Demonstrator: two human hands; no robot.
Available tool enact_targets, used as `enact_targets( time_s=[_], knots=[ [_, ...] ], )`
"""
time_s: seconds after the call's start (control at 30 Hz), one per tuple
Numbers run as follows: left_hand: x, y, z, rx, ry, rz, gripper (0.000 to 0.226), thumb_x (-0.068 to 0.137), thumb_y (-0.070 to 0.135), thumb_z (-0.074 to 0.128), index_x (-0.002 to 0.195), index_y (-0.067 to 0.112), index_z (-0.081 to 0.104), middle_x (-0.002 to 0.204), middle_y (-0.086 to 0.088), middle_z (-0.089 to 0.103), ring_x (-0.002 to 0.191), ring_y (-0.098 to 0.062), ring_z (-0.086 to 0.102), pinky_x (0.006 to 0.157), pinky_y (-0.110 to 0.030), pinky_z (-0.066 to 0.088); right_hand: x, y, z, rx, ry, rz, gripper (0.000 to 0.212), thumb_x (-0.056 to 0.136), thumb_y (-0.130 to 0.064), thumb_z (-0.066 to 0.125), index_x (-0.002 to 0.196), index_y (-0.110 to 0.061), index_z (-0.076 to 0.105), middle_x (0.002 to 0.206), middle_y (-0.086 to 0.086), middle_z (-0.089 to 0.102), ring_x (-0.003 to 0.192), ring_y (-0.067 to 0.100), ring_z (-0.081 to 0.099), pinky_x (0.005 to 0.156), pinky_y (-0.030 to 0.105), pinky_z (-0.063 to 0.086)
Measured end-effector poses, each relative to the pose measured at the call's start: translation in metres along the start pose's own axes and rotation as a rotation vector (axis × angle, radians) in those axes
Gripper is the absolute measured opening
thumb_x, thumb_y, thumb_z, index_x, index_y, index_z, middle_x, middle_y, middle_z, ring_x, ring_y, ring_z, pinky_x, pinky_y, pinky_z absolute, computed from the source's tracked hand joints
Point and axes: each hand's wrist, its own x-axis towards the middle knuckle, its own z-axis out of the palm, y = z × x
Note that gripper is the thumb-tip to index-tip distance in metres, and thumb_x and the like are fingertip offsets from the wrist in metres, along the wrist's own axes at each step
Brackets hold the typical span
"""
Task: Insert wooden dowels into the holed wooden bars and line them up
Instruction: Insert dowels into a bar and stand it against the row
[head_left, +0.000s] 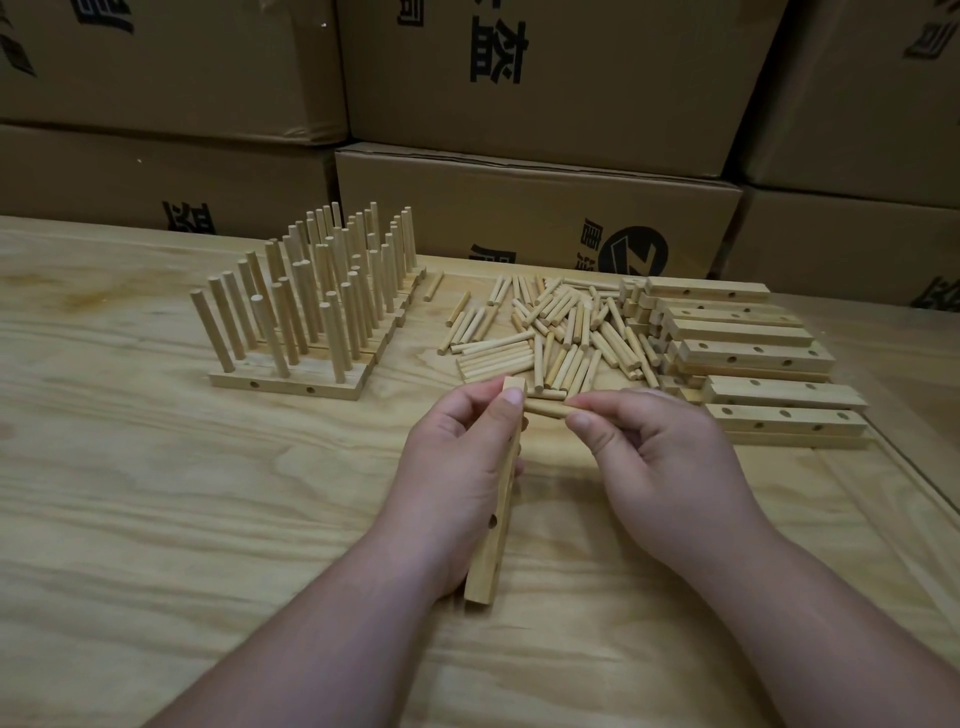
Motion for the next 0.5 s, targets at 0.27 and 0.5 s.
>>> enact_targets(
  time_s=[0.27, 0.5],
  knots=[
    [-0.001, -0.001, 0.001, 0.035, -0.006, 0.030, 0.011, 0.092, 0.035, 0.070, 0.100, 0.029, 0.076, 0.085, 0.008, 0.070, 0.073, -0.009, 0.061, 0.061, -0.019, 0.050, 0.007, -0.007, -0.008, 0.096, -0.100, 0.268, 0.013, 0.090, -0.039, 0.070, 0.078, -0.044, 0.069, 0.077, -0.034, 0.066, 0.071, -0.008, 0.064, 0.060, 0.012, 0.043],
    [-0.002, -0.003, 0.004, 0.088, -0.049, 0.029, 0.026, 0.100, 0.040, 0.059, 0.124, 0.037, 0.068, 0.086, 0.008, 0.071, 0.073, -0.009, 0.060, 0.069, -0.027, 0.050, 0.014, -0.009, -0.011, 0.212, -0.041, 0.340, 0.004, 0.089, -0.040, 0.071, 0.090, -0.045, 0.072, 0.085, -0.031, 0.069, 0.077, -0.007, 0.065, 0.067, 0.020, 0.050]
  ],
)
